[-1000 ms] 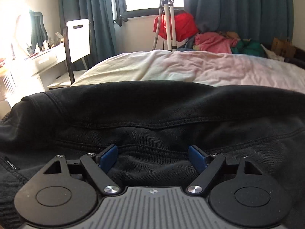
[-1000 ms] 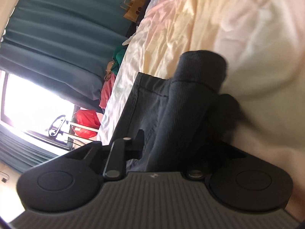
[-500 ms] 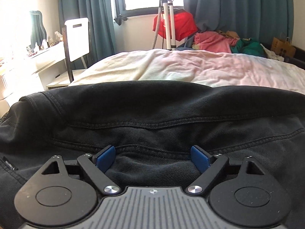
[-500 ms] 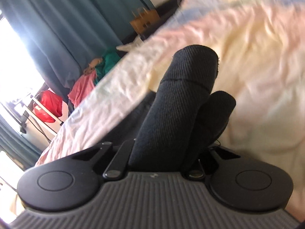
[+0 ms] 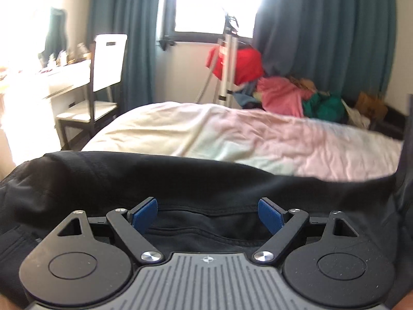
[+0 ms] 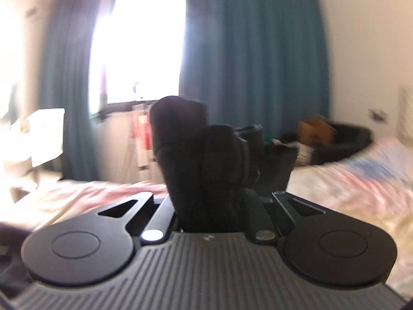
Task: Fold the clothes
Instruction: 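Lower the held hem onto the folded pants with the right gripper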
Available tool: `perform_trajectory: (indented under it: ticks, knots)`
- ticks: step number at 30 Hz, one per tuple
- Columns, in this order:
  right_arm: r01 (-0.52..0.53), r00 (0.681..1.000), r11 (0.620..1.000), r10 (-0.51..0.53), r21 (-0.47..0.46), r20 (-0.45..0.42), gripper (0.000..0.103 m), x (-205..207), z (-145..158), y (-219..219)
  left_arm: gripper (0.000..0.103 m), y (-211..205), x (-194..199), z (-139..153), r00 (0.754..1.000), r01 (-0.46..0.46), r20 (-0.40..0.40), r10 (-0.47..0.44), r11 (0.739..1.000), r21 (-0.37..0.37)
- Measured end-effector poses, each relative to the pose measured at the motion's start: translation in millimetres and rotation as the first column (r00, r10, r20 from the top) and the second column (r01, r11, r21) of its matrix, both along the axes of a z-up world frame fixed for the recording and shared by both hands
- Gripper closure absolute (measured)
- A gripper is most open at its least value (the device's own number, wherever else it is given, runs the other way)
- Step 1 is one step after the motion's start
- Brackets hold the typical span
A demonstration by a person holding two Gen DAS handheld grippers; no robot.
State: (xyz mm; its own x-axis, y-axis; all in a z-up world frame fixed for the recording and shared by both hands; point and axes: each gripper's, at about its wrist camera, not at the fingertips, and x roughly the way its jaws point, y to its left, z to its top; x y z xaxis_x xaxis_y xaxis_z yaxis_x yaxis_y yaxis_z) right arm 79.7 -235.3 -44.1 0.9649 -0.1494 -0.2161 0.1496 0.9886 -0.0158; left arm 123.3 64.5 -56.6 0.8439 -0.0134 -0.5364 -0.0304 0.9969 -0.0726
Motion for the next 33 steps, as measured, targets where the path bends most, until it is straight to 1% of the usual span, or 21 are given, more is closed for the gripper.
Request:
perform_trajectory:
  ticks: [3, 6, 8, 9, 10, 11, 13, 16, 18, 20, 23, 25, 27, 30, 31, 32, 33]
  knots:
    - [-0.115, 0.992, 0.99, 0.111, -0.084, -0.056, 0.092, 5, -28, 63, 0.016, 18, -10, 9, 0.999, -0.036, 0.008, 0.037, 0.998, -0.042]
    - [-0.232, 0.969, 0.959, 0.213, -0.162, -0.126, 0.092, 10, -57, 125, 0.016, 34, -17, 13, 0.998, -0.054, 0.006, 0.054, 0.995, -0.08]
    - [-0.293, 0.939, 0.933, 0.239, -0.211, -0.248, 0.092, 12, -94, 144, 0.016, 42, -20, 14, 0.998, -0.065, -0.006, 0.064, 0.992, -0.108]
    - [-0.303, 0.931, 0.926, 0.237, -0.224, -0.279, 0.092, 12, -106, 146, 0.016, 45, -21, 14, 0.998, -0.068, -0.012, 0.067, 0.99, -0.124]
    - [-0.305, 0.93, 0.929, 0.242, -0.21, -0.278, 0.092, 12, -109, 143, 0.016, 47, -22, 14, 0.997, -0.072, -0.018, 0.07, 0.988, -0.138]
    - [-0.306, 0.929, 0.932, 0.247, -0.196, -0.276, 0.092, 13, -110, 141, 0.016, 48, -22, 15, 0.997, -0.073, -0.02, 0.07, 0.986, -0.15]
    - [-0.292, 0.934, 0.944, 0.246, -0.156, -0.258, 0.092, 15, -100, 138, 0.016, 47, -24, 17, 0.998, -0.069, -0.013, 0.068, 0.984, -0.161]
    - [-0.275, 0.954, 0.951, 0.252, -0.144, -0.161, 0.091, 2, -78, 142, 0.016, 46, -27, 24, 0.998, -0.062, 0.017, 0.066, 0.983, -0.172]
    - [-0.31, 0.95, 0.941, 0.3, -0.136, -0.091, 0.091, -13, -65, 157, 0.016, 50, -33, 31, 0.996, -0.061, 0.056, 0.073, 0.978, -0.198]
    - [-0.359, 0.933, 0.92, 0.358, -0.158, -0.033, 0.091, -27, -57, 173, 0.016, 54, -39, 39, 0.991, -0.057, 0.107, 0.082, 0.974, -0.22]
    - [-0.471, 0.882, 0.871, 0.469, -0.137, -0.048, 0.092, -38, -60, 199, 0.016, 59, -46, 50, 0.982, -0.053, 0.163, 0.09, 0.974, -0.221]
    - [-0.512, 0.857, 0.854, 0.5, -0.089, -0.127, 0.091, -34, -75, 212, 0.016, 59, -47, 52, 0.981, -0.046, 0.174, 0.084, 0.977, -0.21]
    - [-0.525, 0.839, 0.849, 0.504, -0.061, -0.203, 0.091, -32, -93, 217, 0.016, 58, -45, 48, 0.984, -0.04, 0.163, 0.073, 0.979, -0.2]
    - [-0.533, 0.829, 0.845, 0.517, -0.025, -0.212, 0.089, -32, -91, 211, 0.016, 53, -40, 37, 0.99, -0.023, 0.13, 0.048, 0.982, -0.187]
    - [-0.533, 0.822, 0.846, 0.522, 0.016, -0.227, 0.085, -30, -86, 206, 0.016, 51, -38, 34, 0.992, -0.017, 0.122, 0.04, 0.984, -0.178]
    - [-0.532, 0.813, 0.845, 0.529, 0.061, -0.244, 0.077, -29, -80, 202, 0.016, 48, -38, 32, 0.993, -0.012, 0.116, 0.031, 0.987, -0.162]
    - [-0.533, 0.793, 0.837, 0.544, 0.123, -0.275, 0.07, -29, -78, 195, 0.016, 45, -37, 29, 0.994, -0.006, 0.111, 0.023, 0.989, -0.146]
